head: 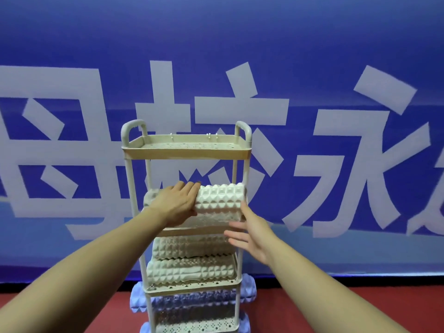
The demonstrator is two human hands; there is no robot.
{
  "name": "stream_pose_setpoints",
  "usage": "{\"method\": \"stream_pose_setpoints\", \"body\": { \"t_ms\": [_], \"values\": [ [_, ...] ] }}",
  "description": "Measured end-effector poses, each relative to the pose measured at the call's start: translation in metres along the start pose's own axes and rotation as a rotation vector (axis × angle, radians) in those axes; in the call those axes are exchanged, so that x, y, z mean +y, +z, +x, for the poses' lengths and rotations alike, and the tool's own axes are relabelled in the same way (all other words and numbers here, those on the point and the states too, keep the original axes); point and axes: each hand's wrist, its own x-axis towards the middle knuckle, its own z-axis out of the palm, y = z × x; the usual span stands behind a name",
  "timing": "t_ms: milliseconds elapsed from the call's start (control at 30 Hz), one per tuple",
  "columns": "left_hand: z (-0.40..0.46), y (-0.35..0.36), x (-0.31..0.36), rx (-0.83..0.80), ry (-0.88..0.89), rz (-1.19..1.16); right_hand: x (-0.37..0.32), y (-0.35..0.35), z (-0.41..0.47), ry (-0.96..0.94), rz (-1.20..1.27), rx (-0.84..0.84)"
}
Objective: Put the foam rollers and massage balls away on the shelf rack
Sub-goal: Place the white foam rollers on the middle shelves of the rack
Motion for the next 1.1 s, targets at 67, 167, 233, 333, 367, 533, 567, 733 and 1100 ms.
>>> {"method": "stream_pose_setpoints", "body": {
  "t_ms": [67, 167, 233, 333, 367, 533, 567, 733, 1100],
  "values": [
    [0.004, 0.007, -0.003, -0.035, 0.023, 0.029, 0.006, -0.006, 0.001, 0.001, -0.03, 0.014],
    [0.004, 0.021, -0.008, -0.085, 0.03, 0.038, 0.012, -0.016, 0.007, -0.003, -0.07, 0.033],
    [0.003, 0.029, -0.012, -0.127, 0.0, 0.03, 0.014, -0.021, 0.011, -0.013, -0.113, 0.046],
    [0.008, 0.036, -0.015, -0.214, -0.057, 0.059, 0.018, -0.024, 0.019, -0.021, -0.186, 0.053],
    [0.012, 0.037, -0.013, -0.239, -0.068, 0.066, 0.02, -0.025, 0.022, -0.031, -0.214, 0.054],
    [0.029, 0.052, -0.004, -0.327, -0.114, 0.089, 0.031, -0.031, 0.028, -0.332, -0.814, 0.151],
    [0.03, 0.058, -0.005, -0.344, -0.127, 0.074, 0.033, -0.035, 0.027, -0.419, -1.02, 0.17],
    [0.036, 0.075, -0.011, -0.354, -0.217, -0.064, 0.046, -0.051, 0.026, -0.537, -1.624, 0.094],
    [0.017, 0.069, 0.004, -0.069, -0.288, -0.253, 0.058, -0.066, 0.02, -0.486, -1.689, 0.058]
  ]
}}
